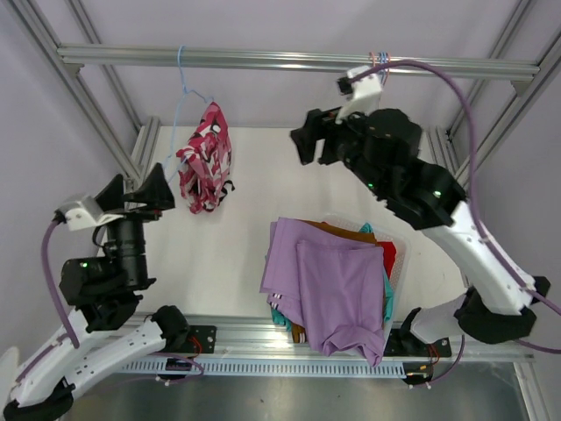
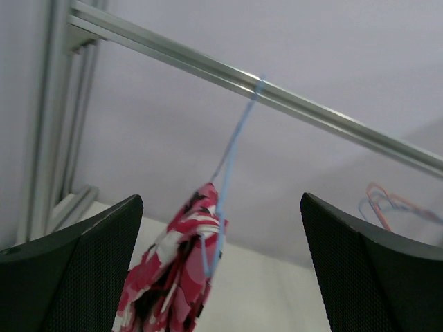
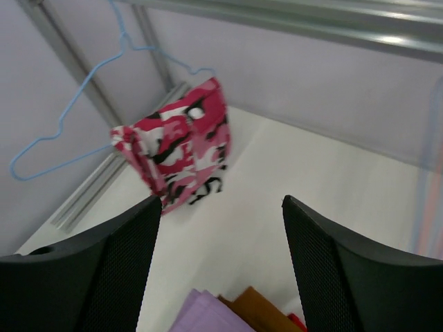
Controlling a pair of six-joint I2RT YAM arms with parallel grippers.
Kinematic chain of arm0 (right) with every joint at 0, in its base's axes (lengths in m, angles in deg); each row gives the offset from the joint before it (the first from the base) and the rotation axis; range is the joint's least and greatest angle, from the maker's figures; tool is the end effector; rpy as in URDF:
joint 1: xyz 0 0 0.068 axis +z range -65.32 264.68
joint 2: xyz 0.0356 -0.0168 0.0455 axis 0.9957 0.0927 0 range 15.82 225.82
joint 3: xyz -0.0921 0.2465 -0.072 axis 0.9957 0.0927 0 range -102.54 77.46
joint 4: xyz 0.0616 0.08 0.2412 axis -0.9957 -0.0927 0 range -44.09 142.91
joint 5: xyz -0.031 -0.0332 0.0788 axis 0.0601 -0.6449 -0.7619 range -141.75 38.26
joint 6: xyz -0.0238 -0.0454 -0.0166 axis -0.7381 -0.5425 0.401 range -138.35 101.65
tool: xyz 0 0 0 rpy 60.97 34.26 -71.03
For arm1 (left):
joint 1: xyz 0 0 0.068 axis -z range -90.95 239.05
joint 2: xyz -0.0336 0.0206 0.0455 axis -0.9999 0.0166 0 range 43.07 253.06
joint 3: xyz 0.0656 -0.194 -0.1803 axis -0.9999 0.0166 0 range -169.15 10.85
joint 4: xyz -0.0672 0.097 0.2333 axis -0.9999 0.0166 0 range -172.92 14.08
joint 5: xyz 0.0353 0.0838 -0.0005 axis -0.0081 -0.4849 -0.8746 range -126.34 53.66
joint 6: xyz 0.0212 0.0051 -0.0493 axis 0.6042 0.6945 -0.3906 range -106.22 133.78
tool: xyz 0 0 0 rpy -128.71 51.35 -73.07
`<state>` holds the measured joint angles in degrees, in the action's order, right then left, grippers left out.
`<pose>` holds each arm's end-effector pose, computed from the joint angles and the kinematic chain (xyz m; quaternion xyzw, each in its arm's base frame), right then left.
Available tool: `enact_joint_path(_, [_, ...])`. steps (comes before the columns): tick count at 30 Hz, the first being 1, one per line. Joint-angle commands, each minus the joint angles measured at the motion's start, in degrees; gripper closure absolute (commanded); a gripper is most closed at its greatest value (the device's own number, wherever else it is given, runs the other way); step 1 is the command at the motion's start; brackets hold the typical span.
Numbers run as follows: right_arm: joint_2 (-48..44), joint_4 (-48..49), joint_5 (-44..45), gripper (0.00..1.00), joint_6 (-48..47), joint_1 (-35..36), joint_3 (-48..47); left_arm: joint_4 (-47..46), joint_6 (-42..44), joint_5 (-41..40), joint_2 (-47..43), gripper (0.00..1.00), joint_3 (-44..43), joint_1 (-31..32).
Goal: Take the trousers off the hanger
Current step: Move the hanger to the clothesline.
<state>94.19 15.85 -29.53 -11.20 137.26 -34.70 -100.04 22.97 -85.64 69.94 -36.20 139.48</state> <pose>0.1589 0.1854 0.5521 -0.1534 0.7091 0.2141 0.6540 0.0662 -0.0377 0.4325 -0.1236 0.5358 -0.1135 0.8275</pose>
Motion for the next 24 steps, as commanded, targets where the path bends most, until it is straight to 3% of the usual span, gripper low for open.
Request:
enact_joint_path(1, [4.58,10.50,-12.66,0.25,4.07,-1.76,0.72,-7.74,2.85,-5.37,-1.12,0.00,2.05,-3.93])
enact_joint_path(4, [8.89,16.48,-24.27,0.24,10.22,-4.32,0.71,-8.80,3.46,-6.42,-1.56,0.01,2.57,-6.66])
enact_joint_path(9, [16.63,21.76,-32.40,0.22,14.10,-5.11,-2.35,-9.77,3.99,-5.81,-2.00,0.01,3.54,-9.04])
enact_joint_path(16, [27.19,19.31,-41.55,0.22,18.07,-5.38,-11.59,-4.78,2.32,3.15,0.10,0.01,3.64,-11.93])
enact_joint_path(19, [24.04,20.00,-39.28,0.22,15.62,-3.28,-7.13,0.76,-2.76,3.94,4.83,0.01,1.00,-15.18])
enact_joint_path(24, [12.88,26.49,-34.26,0.20,15.52,-2.22,10.50,5.52,-6.90,5.35,10.74,0.01,-1.64,-20.45])
